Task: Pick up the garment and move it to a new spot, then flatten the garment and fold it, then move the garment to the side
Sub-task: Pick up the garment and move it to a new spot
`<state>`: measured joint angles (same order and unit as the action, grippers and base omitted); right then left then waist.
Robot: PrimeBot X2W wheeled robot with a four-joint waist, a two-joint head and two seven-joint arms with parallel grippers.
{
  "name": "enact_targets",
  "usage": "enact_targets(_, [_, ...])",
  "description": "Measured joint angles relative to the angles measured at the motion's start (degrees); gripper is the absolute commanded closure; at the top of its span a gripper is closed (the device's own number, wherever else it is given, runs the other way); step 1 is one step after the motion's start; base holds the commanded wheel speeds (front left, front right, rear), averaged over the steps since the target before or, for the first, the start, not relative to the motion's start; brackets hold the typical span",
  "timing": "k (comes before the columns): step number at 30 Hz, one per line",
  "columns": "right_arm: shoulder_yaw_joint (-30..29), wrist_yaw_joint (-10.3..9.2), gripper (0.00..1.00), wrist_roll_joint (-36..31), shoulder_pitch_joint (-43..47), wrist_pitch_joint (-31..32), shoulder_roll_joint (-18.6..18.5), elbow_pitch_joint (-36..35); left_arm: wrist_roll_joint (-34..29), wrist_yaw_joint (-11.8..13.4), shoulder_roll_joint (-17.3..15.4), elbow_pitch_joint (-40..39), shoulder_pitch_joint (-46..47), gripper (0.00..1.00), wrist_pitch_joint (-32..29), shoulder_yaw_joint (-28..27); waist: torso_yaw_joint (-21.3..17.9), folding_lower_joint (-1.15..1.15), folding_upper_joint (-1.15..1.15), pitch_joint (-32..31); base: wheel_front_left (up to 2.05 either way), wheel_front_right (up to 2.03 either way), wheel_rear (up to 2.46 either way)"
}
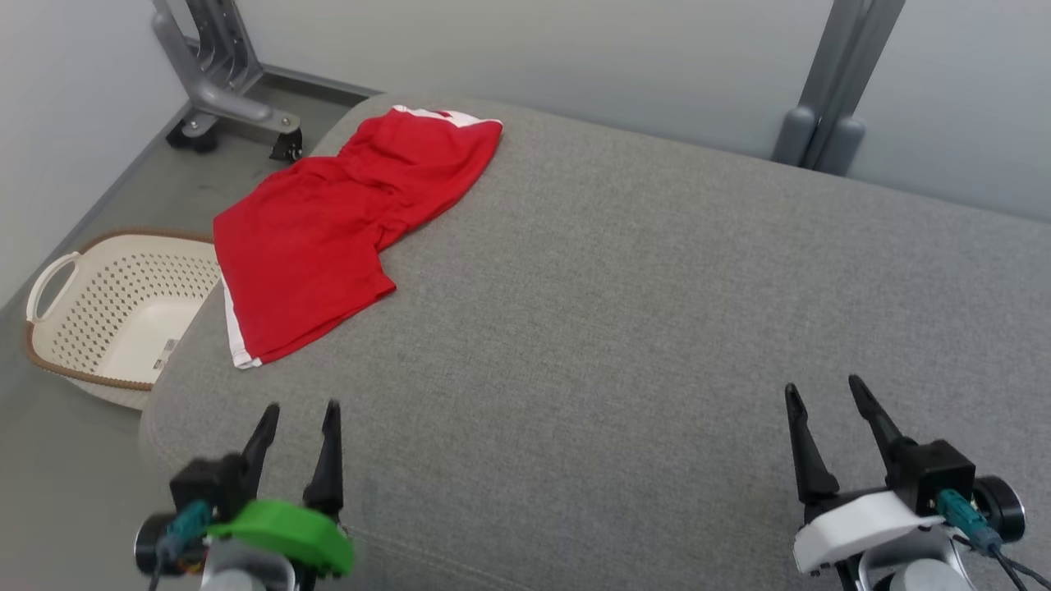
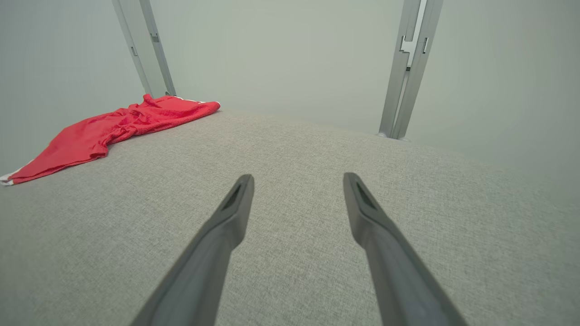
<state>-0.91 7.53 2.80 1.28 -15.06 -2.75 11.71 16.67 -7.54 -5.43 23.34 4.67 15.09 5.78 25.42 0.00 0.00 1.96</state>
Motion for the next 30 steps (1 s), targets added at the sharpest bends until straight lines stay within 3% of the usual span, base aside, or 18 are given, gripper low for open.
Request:
enact_targets(10, [-0.19, 0.01, 0.0, -6.0, -10.63, 0.0, -2.4, -2.86, 15.95, 0.0, -4.38, 20.5, 32.05, 0.0, -7.03, 6.52, -1.37, 0.0, 0.0, 14.19, 0.0, 0.0, 0.0])
enact_targets(16, [-1.01, 0.0, 0.0, -6.45, -11.58, 0.0, -3.48, -4.77, 22.17, -0.01, -6.24, 30.05, 40.89, 0.0, -9.22, 8.98, -3.69, 0.0, 0.0, 23.64, 0.0, 0.0, 0.0])
enact_targets(21, [-1.13, 0.03, 0.0, -6.42, -12.15, -0.27, -3.18, -6.92, 22.65, 0.05, -8.48, 39.6, 43.81, 0.0, -8.65, 8.96, -5.9, 0.0, 0.0, 28.88, 0.0, 0.0, 0.0])
enact_targets(22, [-1.12, 0.05, 0.0, -6.35, -12.3, -0.47, -2.97, -7.23, 22.65, 0.05, -8.79, 40.86, 44.54, 0.55, -8.68, 9.03, -6.55, 0.0, 0.0, 29.49, 0.0, 0.0, 0.0])
enact_targets(23, [-1.12, 0.05, 0.0, -6.3, -12.46, -0.62, -2.8, -7.35, 22.63, 0.05, -9.11, 41.72, 45.36, 1.0, -8.75, 9.21, -7.18, 0.0, 0.0, 29.95, 0.0, 0.0, 0.0])
enact_targets(30, [-0.94, 0.03, 0.0, -4.78, -12.6, -0.66, -1.69, -5.53, 22.34, 0.31, -10.15, 42.68, 45.73, 1.0, -8.09, 12.17, -9.81, 0.0, 0.0, 28.87, 0.0, 0.0, 0.0])
